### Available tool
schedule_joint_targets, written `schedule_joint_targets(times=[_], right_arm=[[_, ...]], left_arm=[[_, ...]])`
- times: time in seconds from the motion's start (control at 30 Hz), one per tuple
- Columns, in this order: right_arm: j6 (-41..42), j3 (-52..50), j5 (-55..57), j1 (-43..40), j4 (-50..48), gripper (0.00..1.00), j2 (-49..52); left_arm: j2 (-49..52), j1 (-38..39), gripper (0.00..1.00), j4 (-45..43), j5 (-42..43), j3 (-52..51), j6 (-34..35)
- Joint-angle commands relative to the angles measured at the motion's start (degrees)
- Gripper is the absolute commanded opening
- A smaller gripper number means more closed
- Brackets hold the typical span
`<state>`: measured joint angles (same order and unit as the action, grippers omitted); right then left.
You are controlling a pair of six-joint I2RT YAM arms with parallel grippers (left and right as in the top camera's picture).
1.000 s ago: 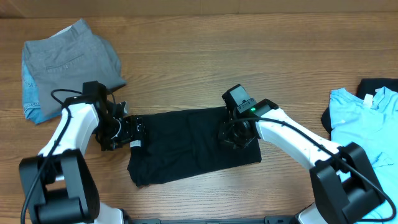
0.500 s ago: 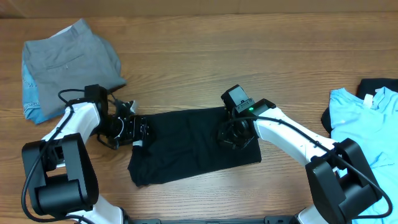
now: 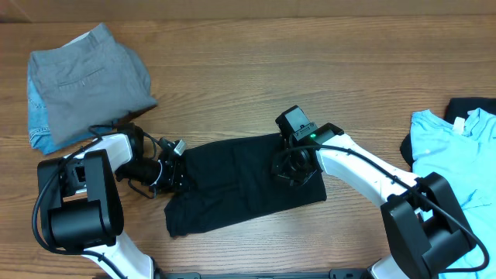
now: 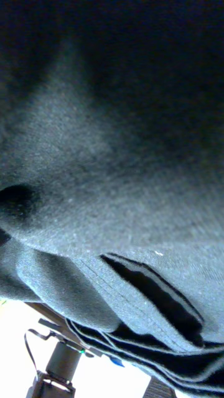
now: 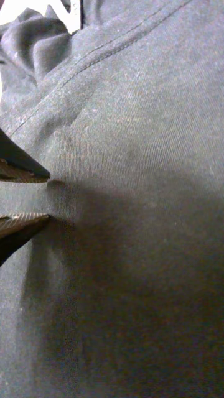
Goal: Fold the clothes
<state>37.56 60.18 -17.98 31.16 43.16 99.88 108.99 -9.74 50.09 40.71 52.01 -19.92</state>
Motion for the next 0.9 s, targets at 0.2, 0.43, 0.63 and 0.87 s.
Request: schedule_joint_targets(times=[0.2,0.43,0.63,0.87], right_arm=[[-2.95,1.25,1.42,-4.37,4.2,0.15,-1.86],[-5.05,3.61,1.4,-6.51,9.14,0.16,-7.39],[-5.03,3.61,1.42,-6.51,9.51,0.16,-8.04],[-5.03,3.61,1.42,-6.51,9.97,0.16,-8.04]], left_arm=[[0.48,-2.27,0.04,18.73,-7.87,15.37,-0.22],[-1.18,-0.7,0.04,37.97,-11.1,38.62,2.14],[-1.18,7.65,0.05,36.96,-11.15,45.59,7.52],[-0.55,22.23,0.23,26.03,-17.62,44.39,18.16]])
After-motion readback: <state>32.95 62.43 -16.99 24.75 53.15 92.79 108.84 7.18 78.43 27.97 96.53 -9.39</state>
